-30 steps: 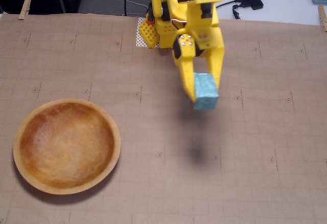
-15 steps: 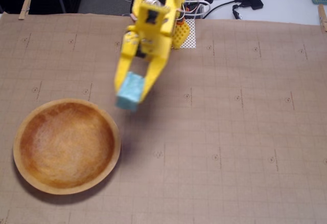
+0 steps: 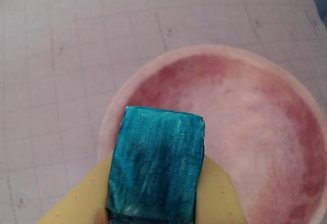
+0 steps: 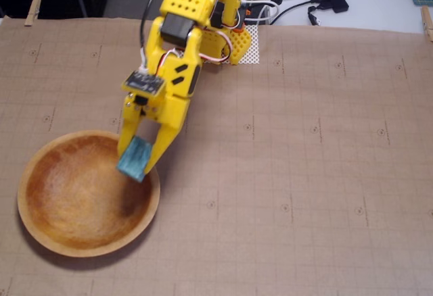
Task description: Grasp a blue block and put it in the bowl.
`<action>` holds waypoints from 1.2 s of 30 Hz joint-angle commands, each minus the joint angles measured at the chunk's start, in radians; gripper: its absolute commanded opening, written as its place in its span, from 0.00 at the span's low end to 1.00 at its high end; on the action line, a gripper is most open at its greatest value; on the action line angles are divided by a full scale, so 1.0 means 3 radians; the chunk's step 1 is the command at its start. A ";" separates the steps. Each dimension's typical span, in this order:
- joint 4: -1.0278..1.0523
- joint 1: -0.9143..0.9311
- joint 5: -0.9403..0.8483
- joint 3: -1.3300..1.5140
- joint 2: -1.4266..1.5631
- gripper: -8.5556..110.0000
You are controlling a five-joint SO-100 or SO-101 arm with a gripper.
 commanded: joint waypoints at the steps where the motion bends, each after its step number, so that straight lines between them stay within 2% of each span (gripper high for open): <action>1: -0.0041 0.0026 0.0031 -0.0337 -0.0123 0.06; 20: -0.0046 0.0598 0.0276 -0.0961 -0.0920 0.06; 30: -0.0210 0.0639 0.0281 -0.0941 -0.1299 0.06; 33: -0.0281 0.0644 0.0271 -0.0936 -0.1324 0.10; 36: -0.0281 0.0644 0.0271 -0.0910 -0.1314 0.17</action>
